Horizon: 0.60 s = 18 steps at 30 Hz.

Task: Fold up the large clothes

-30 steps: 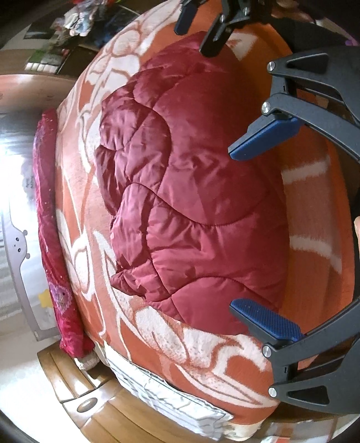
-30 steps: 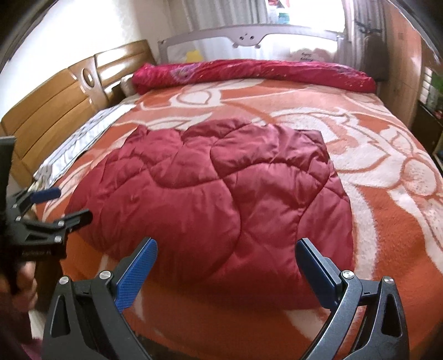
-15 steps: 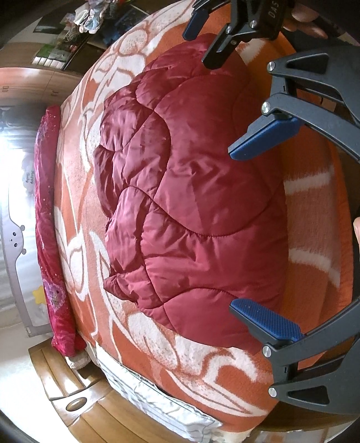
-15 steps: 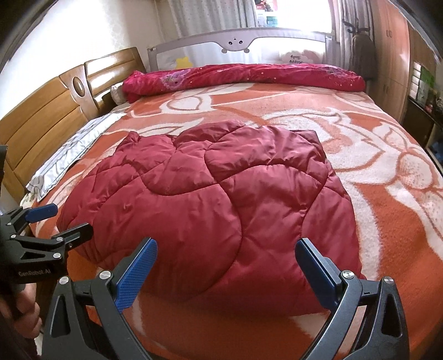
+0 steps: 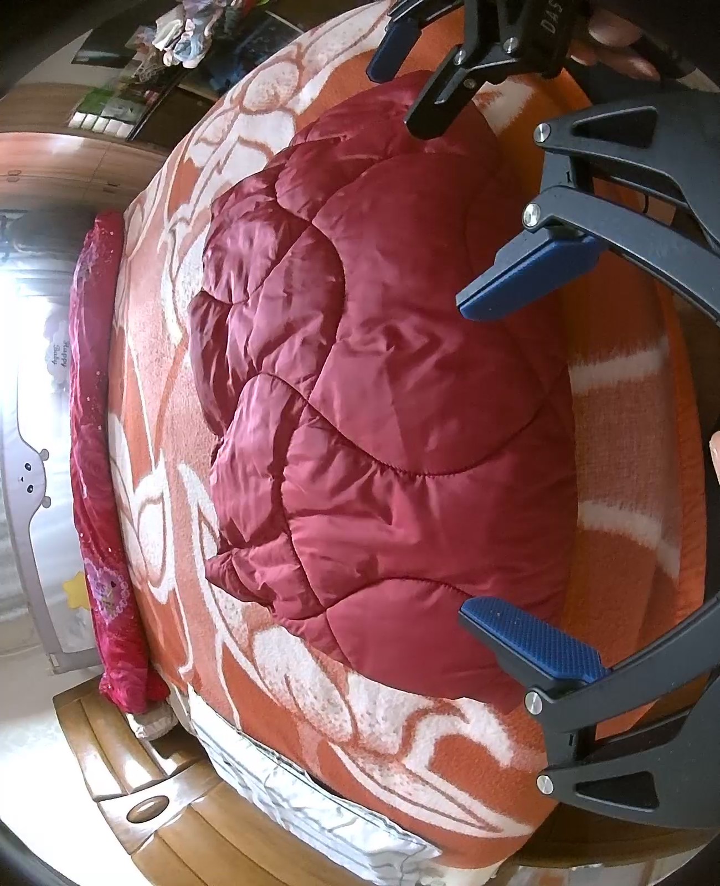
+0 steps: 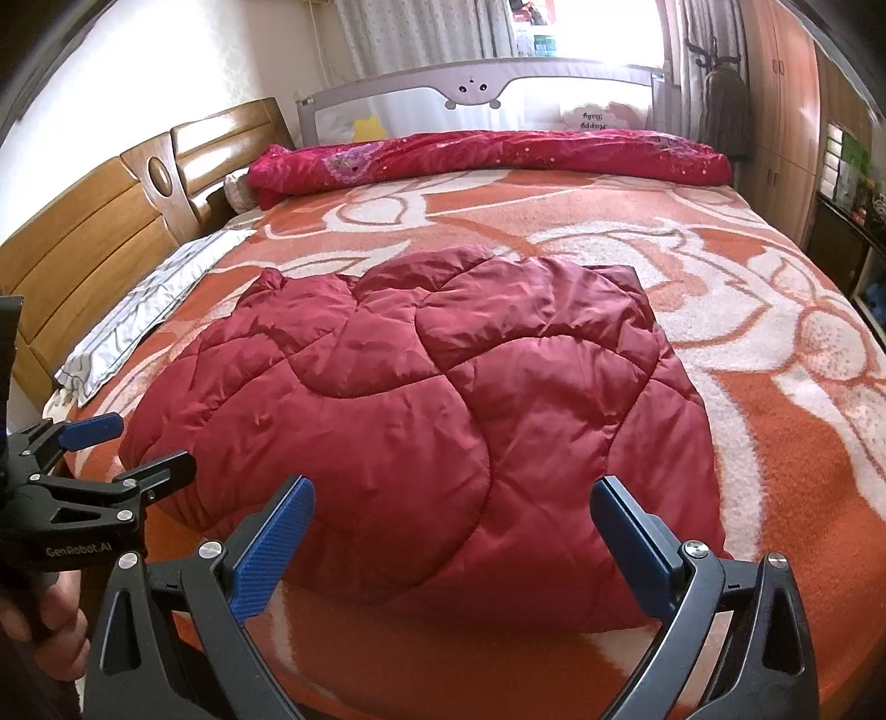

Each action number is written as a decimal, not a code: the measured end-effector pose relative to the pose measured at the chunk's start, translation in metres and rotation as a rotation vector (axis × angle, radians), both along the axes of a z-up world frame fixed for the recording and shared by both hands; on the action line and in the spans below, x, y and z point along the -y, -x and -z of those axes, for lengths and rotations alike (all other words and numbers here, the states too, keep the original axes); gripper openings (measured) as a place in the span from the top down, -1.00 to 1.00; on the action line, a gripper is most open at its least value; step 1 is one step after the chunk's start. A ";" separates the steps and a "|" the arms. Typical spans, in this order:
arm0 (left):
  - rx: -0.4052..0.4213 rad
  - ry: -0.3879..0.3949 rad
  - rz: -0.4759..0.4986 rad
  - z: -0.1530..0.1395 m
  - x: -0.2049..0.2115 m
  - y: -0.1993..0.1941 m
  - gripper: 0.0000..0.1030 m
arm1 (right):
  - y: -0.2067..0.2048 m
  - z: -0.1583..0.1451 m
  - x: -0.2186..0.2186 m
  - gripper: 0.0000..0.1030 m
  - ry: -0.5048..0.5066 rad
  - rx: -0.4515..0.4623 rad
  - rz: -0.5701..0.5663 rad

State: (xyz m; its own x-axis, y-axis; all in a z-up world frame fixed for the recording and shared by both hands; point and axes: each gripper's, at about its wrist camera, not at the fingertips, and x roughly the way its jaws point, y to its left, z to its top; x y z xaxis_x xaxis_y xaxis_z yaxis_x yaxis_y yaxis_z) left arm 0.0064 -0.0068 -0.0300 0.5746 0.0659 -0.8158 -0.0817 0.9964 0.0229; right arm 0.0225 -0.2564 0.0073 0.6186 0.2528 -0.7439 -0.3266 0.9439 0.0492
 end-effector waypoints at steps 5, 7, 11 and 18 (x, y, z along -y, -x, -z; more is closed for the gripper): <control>0.001 0.001 -0.002 -0.001 0.000 0.000 -0.96 | 0.000 0.000 -0.001 -0.95 0.000 0.000 -0.001; 0.001 0.002 -0.003 -0.001 -0.001 0.000 -0.96 | 0.001 0.000 -0.001 -0.95 0.000 0.001 -0.001; 0.003 0.002 -0.003 -0.001 -0.001 0.000 -0.96 | 0.001 -0.001 -0.001 -0.95 -0.001 0.001 0.000; 0.001 0.006 -0.004 -0.002 -0.001 0.000 -0.96 | 0.001 -0.001 -0.002 -0.95 0.001 -0.002 -0.004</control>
State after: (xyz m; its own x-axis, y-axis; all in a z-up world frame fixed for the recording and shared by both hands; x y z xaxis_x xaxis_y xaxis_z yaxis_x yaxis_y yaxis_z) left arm 0.0066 -0.0056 -0.0279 0.5753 0.0633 -0.8155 -0.0856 0.9962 0.0169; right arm 0.0218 -0.2543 0.0079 0.6164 0.2546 -0.7451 -0.3304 0.9426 0.0487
